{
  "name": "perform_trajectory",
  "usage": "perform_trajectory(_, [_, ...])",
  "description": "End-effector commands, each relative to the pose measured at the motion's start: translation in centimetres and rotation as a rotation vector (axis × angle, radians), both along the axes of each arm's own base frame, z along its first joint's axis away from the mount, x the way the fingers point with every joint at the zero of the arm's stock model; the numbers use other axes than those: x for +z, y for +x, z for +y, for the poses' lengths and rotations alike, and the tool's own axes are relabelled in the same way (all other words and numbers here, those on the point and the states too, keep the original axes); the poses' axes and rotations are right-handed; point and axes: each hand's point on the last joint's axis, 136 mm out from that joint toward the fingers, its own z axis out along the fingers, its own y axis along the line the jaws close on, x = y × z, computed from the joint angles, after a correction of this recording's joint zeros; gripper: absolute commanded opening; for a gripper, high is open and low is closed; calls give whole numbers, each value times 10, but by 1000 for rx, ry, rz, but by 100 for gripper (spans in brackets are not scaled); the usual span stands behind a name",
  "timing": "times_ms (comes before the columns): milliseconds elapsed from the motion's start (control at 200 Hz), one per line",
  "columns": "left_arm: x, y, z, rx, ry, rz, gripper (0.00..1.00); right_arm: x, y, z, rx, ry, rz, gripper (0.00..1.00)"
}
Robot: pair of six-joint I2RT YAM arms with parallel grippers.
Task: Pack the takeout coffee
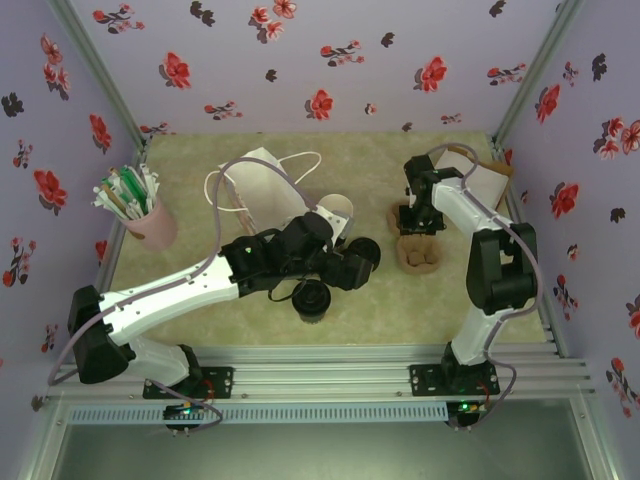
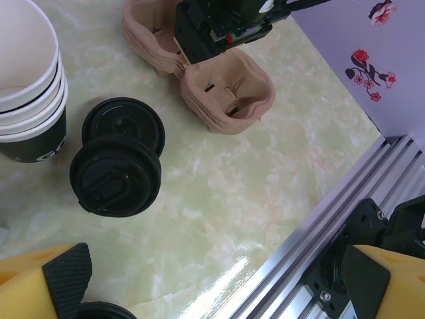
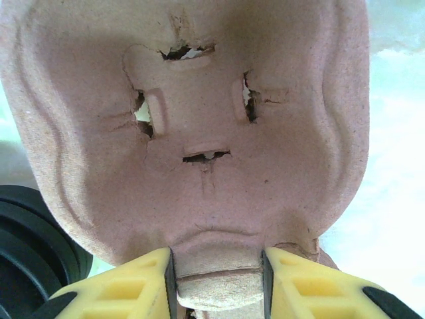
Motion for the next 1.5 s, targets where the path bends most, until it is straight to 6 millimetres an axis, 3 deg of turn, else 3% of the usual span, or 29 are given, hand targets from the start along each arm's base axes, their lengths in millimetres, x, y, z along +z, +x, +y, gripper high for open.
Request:
perform_trajectory(0, [8,4,6,19,-18,-26,100,15,-3,0,-2,-1,-29,36])
perform_trajectory(350, [8,5,3,27,-33,-23,99,13,-10,5,-29,50,-47,35])
perform_trajectory(530, [7,6,-12,33,-99,14,99,18,-22,9,-78,139,-87,36])
perform_trajectory(670, [-1,11,-27,42,-118,43,88,23,-32,3,-121,163,-123,38])
perform_trajectory(825, [-4,16,-48,37,-160,64,69,30,-39,-3,-141,164,-150,39])
perform_trajectory(1060, [-15,29,-86,26,-173,98,48,15,-44,-14,-178,137,-136,38])
perform_trajectory(1175, [-17,30,-96,13,-177,112,47,18,-45,-13,-172,144,-138,38])
perform_trajectory(1310, [-8,29,-93,10,-193,102,48,31,-44,-13,-168,151,-164,39])
perform_trajectory(1495, [14,24,-79,10,-222,69,61,63,-40,-9,-163,192,-242,40])
